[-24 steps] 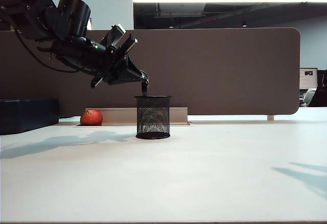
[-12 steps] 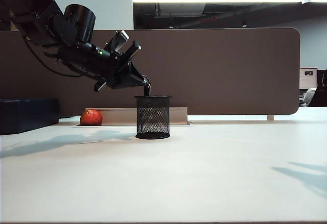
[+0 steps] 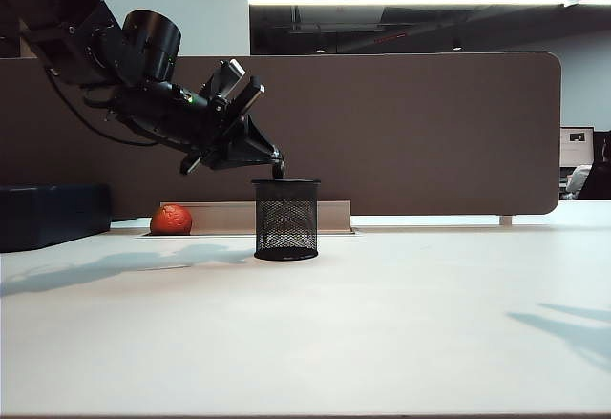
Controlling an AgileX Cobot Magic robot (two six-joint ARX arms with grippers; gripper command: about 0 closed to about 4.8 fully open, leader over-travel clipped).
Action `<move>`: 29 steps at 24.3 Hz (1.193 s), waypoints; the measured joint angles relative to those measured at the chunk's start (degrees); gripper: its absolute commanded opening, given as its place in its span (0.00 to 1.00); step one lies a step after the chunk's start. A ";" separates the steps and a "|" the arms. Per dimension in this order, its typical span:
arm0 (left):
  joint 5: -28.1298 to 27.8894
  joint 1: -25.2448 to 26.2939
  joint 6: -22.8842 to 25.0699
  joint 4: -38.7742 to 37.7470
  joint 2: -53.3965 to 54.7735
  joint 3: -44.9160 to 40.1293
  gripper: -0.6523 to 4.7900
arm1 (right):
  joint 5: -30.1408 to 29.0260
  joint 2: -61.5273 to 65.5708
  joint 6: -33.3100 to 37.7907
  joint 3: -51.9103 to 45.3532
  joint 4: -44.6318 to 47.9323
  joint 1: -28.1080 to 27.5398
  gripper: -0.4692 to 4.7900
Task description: Pick up a bunch of keys from the table, then put them into the black basket.
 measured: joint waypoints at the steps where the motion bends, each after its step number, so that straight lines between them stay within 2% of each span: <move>1: 0.00 0.02 0.00 -0.02 0.00 0.00 0.19 | 0.00 -0.02 0.00 0.00 -0.02 0.00 0.61; 13: 0.96 0.07 0.24 -2.27 -2.60 0.46 0.15 | 1.20 -0.02 -0.04 0.00 0.00 -0.02 0.58; 15: 0.50 0.28 0.39 -2.23 -4.55 1.20 0.11 | 1.53 -0.02 -0.33 0.00 0.70 -0.02 0.38; 16: -0.15 0.46 0.42 -2.21 -5.70 1.27 0.11 | 1.60 -0.02 -1.01 0.00 1.29 -0.02 0.21; 18: -2.29 0.85 1.20 -2.25 -8.61 1.29 0.11 | 1.60 -0.04 -4.15 0.00 2.99 -0.02 0.08; 22: -6.71 2.38 6.64 -4.13 -16.02 1.44 0.11 | 3.63 -0.07 -7.13 0.00 5.20 -0.02 0.08; 25: -13.84 5.25 12.35 -10.80 -21.73 1.55 0.11 | 9.44 -1.44 -11.85 0.00 5.53 -0.02 0.08; 29: -16.41 9.53 15.69 -20.41 -26.95 1.49 0.11 | 19.08 -5.20 -16.31 0.00 5.57 -0.09 0.08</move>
